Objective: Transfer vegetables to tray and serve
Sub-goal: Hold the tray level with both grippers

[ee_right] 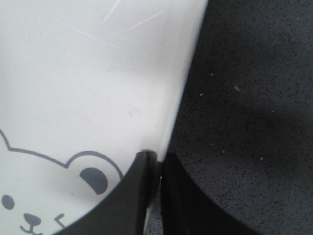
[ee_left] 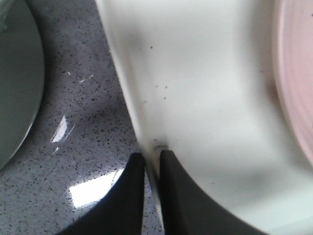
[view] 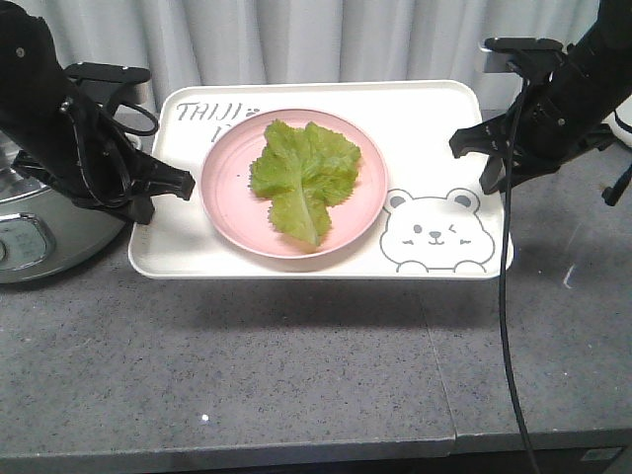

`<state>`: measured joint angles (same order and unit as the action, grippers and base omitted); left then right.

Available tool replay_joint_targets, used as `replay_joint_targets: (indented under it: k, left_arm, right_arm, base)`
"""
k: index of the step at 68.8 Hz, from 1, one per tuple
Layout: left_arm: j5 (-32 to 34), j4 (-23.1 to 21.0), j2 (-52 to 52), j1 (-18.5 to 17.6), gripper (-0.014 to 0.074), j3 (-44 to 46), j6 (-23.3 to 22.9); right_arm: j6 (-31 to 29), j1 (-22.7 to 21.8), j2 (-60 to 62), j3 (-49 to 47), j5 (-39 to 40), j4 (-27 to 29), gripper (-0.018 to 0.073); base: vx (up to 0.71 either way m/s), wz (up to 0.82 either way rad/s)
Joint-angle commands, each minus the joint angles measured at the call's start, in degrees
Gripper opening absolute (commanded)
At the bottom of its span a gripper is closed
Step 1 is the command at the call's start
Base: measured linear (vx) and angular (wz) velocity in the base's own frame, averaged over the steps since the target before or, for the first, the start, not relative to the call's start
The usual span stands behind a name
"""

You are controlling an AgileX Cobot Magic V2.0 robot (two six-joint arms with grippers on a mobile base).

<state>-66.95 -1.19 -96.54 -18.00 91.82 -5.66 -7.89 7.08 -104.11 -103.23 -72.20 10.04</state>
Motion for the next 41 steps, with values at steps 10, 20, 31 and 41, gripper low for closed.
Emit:
replay_joint_targets:
  k: [10,20,31,41]
  left_arm:
    - [4.2,-5.1,2.9,-1.1,-0.0007,1.7,1.5]
    - [4.2,-5.1,2.9,-1.1,-0.0006,1.7,1.5]
    - [4.2,-5.1,2.9,-1.1,-0.0006,1.7,1.5]
    - [4.2,-5.1,2.9,-1.1,-0.0006,1.7,1.5]
  right_arm:
    - [-2.5,0.8,3.4,-1.6,-1.1,5.5,-0.0010]
    - [-2.5,0.8,3.4,-1.6,-1.1,5.5,-0.0010]
    - [-2.5,0.8,3.4,-1.6,-1.1,5.5,-0.0010]
    - [-2.5,0.8,3.4,-1.6,-1.1,5.5,-0.0010]
  base:
    - [0.00,0.00]
    - [0.00,0.00]
    - [0.00,0.00]
    - [0.00,0.00]
